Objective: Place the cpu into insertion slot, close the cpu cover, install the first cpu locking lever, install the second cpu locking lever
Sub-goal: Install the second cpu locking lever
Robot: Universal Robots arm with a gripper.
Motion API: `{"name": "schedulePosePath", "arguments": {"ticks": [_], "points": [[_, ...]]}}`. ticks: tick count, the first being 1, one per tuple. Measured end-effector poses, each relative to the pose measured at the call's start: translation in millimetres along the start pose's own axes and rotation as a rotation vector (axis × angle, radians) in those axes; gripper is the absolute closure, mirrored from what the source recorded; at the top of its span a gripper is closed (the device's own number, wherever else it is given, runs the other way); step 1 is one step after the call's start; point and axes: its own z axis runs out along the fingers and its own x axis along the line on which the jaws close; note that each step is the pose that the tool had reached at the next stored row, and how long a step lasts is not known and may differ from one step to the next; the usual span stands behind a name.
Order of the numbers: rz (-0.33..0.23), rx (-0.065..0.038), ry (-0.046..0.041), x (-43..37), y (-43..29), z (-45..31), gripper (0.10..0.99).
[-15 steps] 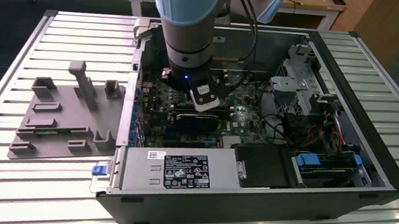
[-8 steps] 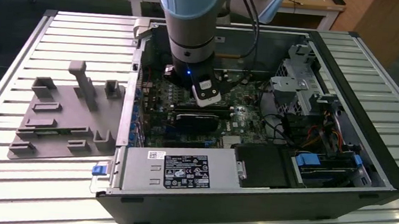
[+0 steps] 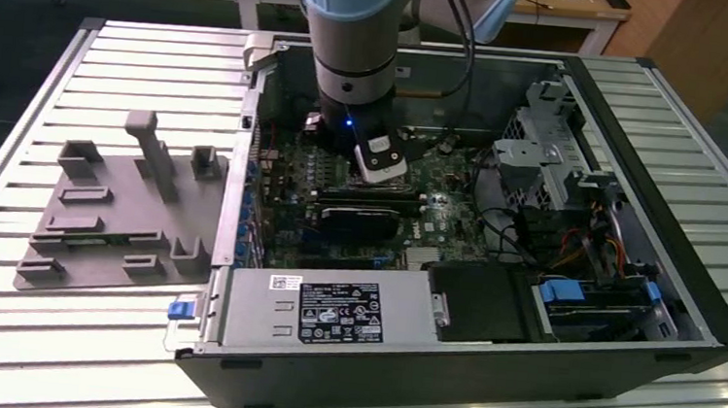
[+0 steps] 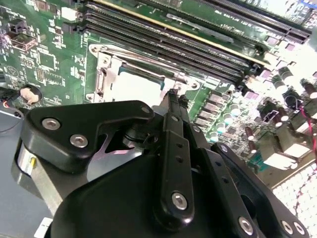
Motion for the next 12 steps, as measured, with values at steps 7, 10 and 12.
{"name": "schedulePosePath", "arguments": {"ticks": [7,10,12], "points": [[0.003,0.036,-0.0096,-4.7,8.3,2.5,0.984],[0.004,0.049,-0.0133,-6.7,12.2,3.8,0.984],[0.005,0.058,-0.0157,-8.3,14.8,4.6,0.984]]}}
